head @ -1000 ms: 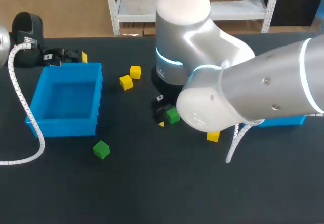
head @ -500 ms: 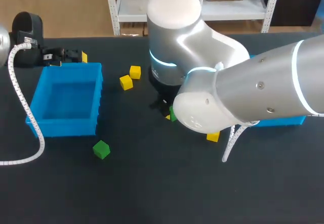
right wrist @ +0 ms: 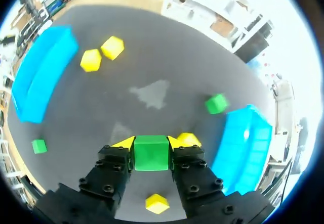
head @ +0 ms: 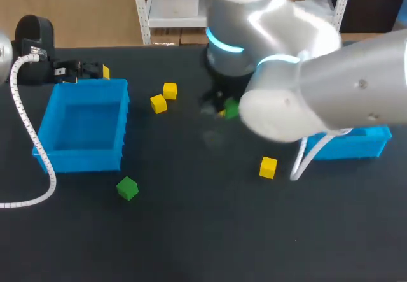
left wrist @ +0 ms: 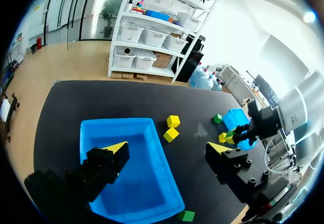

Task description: Put the green cubes in the right bin and the yellow cubes in the left bin.

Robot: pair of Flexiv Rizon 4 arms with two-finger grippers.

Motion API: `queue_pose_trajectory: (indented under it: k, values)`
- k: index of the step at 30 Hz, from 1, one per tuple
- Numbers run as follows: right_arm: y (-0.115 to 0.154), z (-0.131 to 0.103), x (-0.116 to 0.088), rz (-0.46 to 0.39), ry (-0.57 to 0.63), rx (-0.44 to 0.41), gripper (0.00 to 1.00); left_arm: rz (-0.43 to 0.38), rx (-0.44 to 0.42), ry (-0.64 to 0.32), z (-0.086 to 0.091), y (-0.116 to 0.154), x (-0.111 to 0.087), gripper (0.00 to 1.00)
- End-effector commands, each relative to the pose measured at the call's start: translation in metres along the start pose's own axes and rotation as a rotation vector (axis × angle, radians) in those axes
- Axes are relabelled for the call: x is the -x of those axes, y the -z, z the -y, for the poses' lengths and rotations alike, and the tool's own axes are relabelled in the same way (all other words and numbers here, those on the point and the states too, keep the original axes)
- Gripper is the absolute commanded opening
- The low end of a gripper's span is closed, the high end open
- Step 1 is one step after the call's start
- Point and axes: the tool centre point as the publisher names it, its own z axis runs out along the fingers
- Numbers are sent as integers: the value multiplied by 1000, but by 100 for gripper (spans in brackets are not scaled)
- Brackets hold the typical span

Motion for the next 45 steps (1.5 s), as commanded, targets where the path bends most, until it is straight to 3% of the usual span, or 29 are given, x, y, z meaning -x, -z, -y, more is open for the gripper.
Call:
queue_pose_trajectory:
  k: [1,7,13,28,29,30,39,45]
  values:
    - [27,34,-9,74,-38,3,0,6,-10,-2,-2,0,-1,100]
    - [44,89,-9,109,-150,-25,0,6,-10,-2,-2,0,-1,100]
    - [42,135,-18,108,-247,-58,0,6,-10,-2,-2,0,-1,100]
    - [-1,197,-53,26,-349,-61,0,6,-10,-2,-2,0,-1,100]
    - [-3,199,-54,16,-336,-66,23,6,-10,-2,-2,0,-1,100]
    - [-5,200,-55,13,-331,-63,100,6,-10,-2,-2,0,-1,100]
    - [3,205,-54,28,-241,-73,100,6,-10,-2,-2,0,-1,100]
    - [18,190,-46,51,-148,-64,100,6,-10,-2,-2,0,-1,100]
